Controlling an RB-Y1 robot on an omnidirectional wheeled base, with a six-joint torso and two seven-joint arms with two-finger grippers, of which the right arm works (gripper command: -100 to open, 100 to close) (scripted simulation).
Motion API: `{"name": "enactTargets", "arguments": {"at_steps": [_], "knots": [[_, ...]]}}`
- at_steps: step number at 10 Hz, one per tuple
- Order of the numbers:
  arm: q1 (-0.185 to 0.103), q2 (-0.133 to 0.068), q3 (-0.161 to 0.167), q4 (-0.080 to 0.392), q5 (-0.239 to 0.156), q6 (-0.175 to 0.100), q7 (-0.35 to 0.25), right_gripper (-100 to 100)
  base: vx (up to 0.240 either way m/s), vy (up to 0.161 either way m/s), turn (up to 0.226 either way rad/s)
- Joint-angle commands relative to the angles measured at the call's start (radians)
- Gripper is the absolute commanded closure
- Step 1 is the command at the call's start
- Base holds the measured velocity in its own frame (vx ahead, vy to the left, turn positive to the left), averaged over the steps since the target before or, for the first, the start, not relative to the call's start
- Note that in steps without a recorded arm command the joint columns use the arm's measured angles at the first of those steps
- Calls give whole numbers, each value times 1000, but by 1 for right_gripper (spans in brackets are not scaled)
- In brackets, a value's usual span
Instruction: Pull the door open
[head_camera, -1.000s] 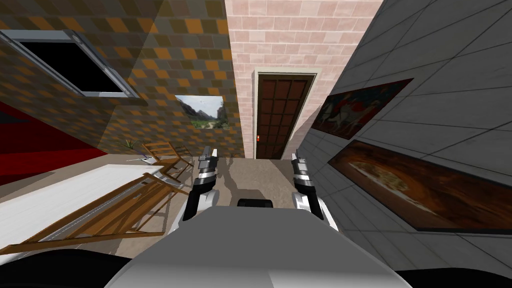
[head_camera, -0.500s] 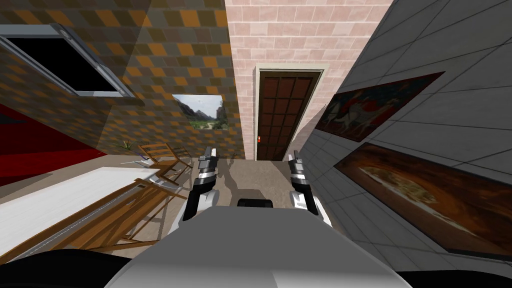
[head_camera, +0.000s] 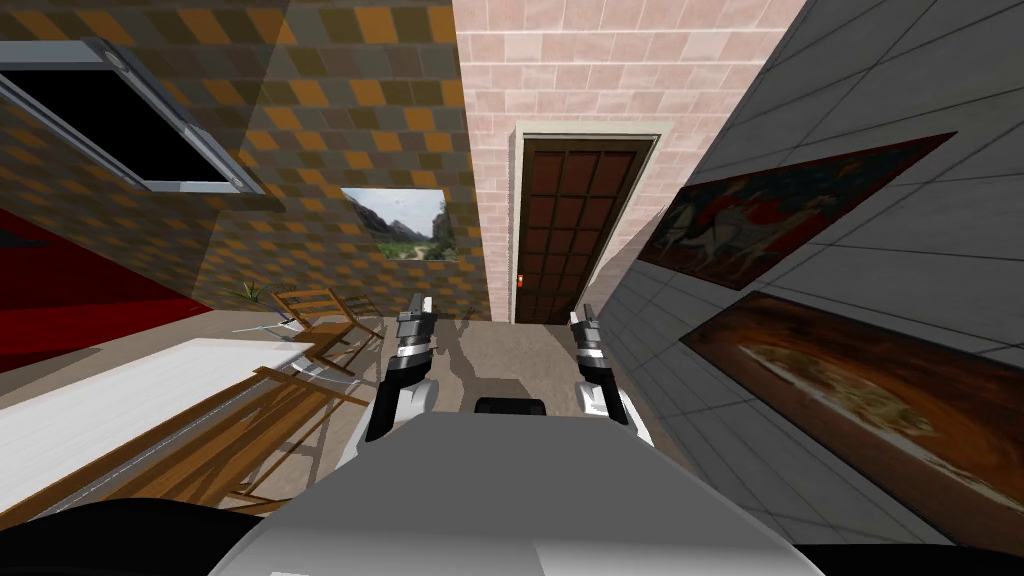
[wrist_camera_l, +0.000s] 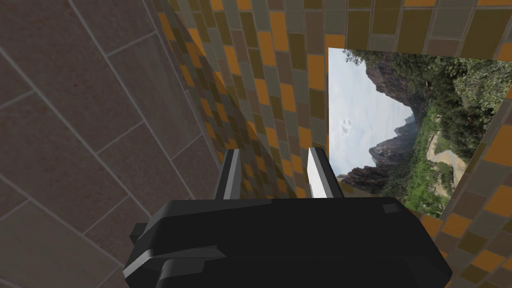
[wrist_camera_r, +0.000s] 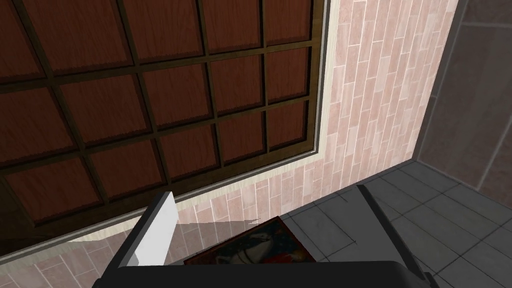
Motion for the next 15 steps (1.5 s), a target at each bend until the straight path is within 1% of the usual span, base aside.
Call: {"name": "enactTargets", "arguments": {"at_steps": [1, 7, 15], "knots": [[-15, -5, 6, 34, -13, -10, -32, -100, 90, 15, 14], [-63, -26, 33, 161, -67, -49, -161, -100, 98, 30, 15], [-134, -56, 74, 355, -149, -109, -357, -100, 101, 34, 17]]}}
